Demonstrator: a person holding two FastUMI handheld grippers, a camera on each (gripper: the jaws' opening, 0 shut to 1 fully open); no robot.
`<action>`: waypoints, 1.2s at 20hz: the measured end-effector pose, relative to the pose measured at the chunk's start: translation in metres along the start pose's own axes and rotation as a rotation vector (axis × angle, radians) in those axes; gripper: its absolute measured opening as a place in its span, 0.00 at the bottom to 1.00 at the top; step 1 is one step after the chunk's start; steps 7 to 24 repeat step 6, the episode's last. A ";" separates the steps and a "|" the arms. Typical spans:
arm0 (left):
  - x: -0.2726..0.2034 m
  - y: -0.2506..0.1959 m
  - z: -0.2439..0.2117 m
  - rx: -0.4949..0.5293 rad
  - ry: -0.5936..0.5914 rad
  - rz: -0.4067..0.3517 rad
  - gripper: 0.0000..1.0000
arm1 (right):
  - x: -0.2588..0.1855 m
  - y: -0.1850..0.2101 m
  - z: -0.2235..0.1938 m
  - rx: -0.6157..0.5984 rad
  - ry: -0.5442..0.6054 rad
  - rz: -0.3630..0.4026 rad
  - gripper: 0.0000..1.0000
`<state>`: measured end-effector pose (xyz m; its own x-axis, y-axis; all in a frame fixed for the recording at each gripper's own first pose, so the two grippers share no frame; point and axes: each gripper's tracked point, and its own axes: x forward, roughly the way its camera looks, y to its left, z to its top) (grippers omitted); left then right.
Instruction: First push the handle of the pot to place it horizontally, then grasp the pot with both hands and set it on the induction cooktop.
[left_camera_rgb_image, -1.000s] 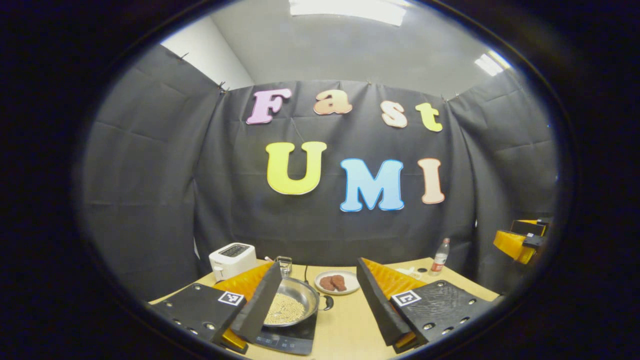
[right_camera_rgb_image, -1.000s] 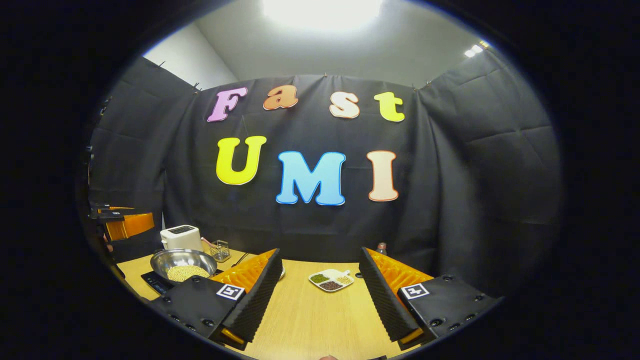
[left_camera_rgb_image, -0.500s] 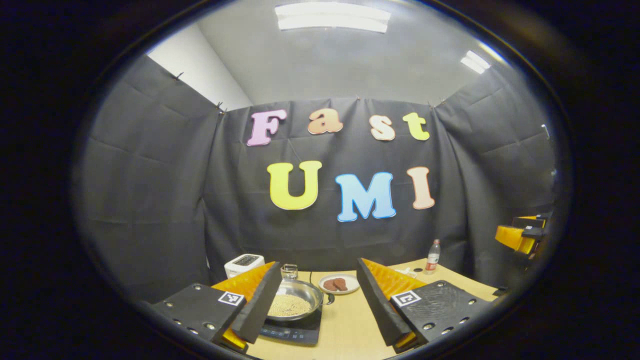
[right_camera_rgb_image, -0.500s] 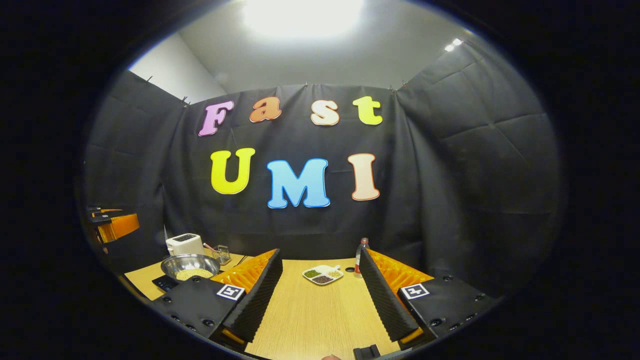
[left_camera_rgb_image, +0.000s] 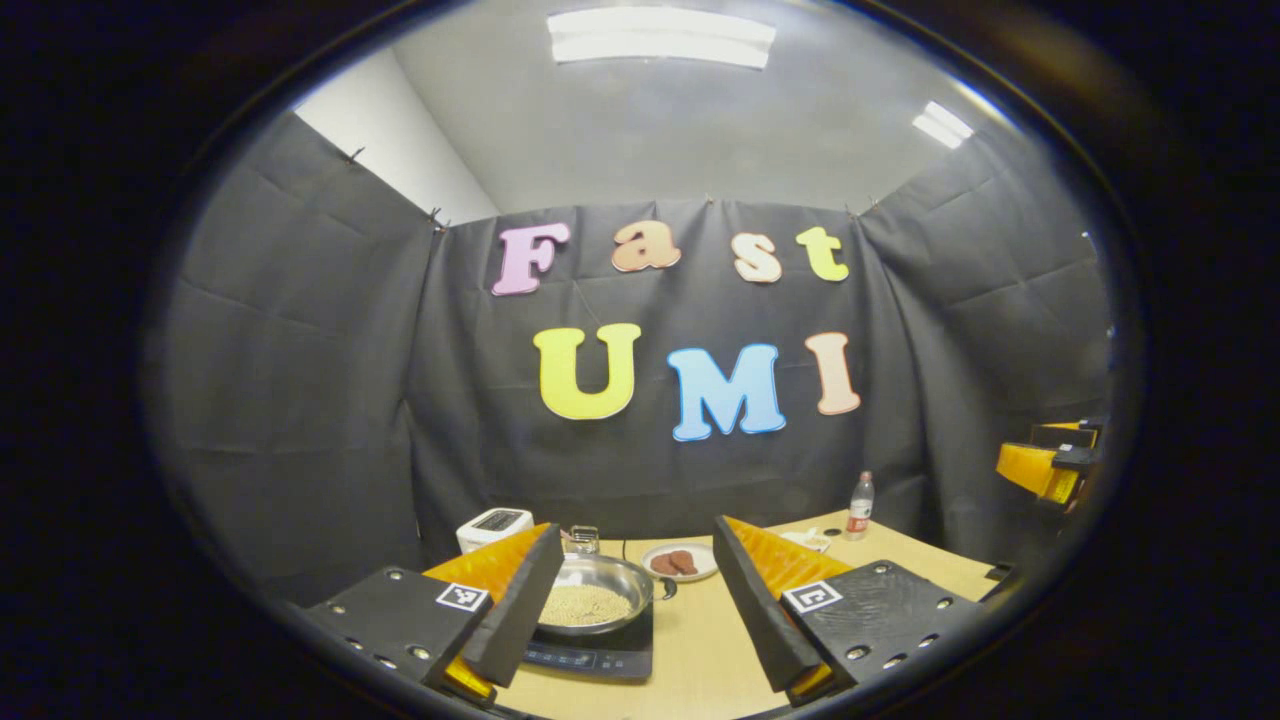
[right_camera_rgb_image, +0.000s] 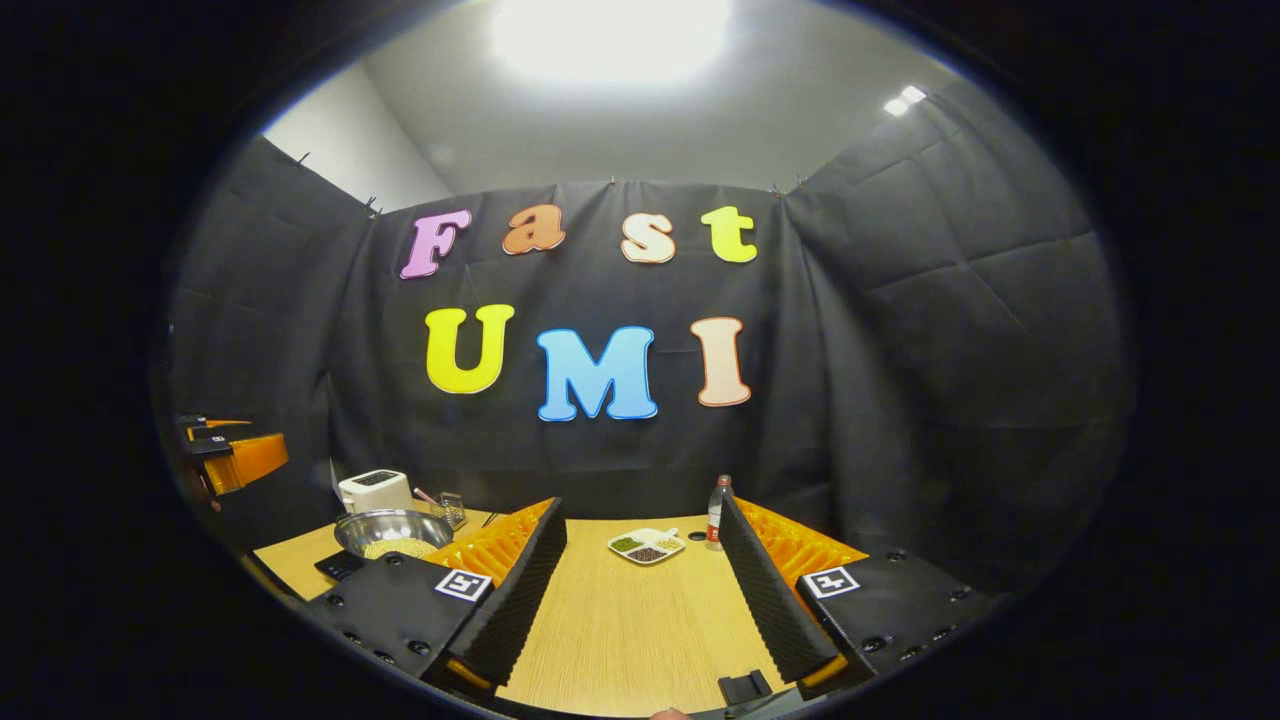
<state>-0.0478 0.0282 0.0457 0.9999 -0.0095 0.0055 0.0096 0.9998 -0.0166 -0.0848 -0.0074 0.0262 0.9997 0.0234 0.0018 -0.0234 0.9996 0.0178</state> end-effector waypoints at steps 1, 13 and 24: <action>-0.001 0.000 0.000 -0.004 0.000 0.000 0.89 | -0.001 0.001 0.000 -0.010 0.000 -0.001 0.97; -0.004 0.001 -0.002 -0.021 0.013 0.017 0.89 | -0.001 -0.003 -0.001 -0.015 0.015 -0.009 0.97; -0.004 0.001 -0.002 -0.021 0.013 0.017 0.89 | -0.001 -0.003 -0.001 -0.015 0.015 -0.009 0.97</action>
